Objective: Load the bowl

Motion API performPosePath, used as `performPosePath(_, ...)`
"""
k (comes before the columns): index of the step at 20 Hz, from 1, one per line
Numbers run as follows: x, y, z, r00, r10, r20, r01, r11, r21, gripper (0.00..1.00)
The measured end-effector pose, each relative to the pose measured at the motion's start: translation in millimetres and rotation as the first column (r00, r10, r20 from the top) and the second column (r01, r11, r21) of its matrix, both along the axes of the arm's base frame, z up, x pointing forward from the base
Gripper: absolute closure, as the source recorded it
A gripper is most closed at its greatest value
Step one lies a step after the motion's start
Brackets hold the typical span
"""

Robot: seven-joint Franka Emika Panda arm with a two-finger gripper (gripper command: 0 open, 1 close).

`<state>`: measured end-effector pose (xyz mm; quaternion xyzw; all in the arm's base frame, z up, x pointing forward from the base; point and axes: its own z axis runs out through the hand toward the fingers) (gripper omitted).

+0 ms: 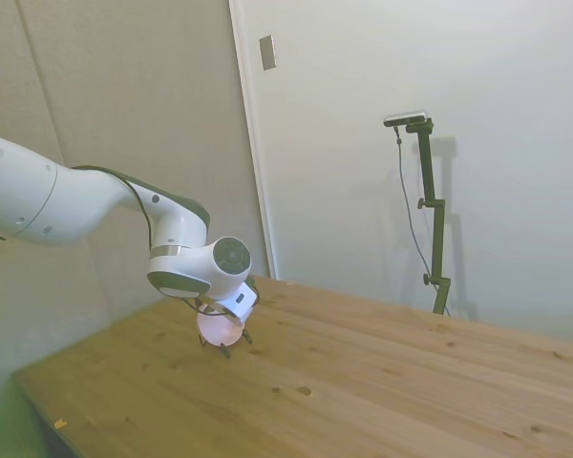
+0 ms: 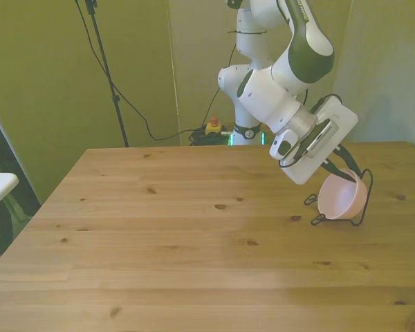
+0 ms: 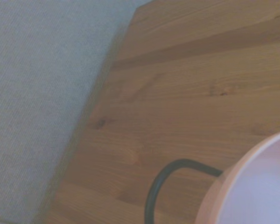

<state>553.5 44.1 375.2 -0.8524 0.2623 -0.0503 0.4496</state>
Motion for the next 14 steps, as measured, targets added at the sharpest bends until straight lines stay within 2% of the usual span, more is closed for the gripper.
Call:
performPosePath(7, -11.0, -9.3, 31.1, 0.999, -0.032, 0.014, 0.032, 0.999, -0.014, 0.0)
performPosePath(11, -28.4, -17.1, 68.5, 0.995, -0.097, -0.025, 0.093, 0.988, -0.127, 0.0)
performPosePath(14, -57.1, -22.9, 101.0, 0.98, -0.192, -0.053, 0.173, 0.954, -0.245, 0.0)
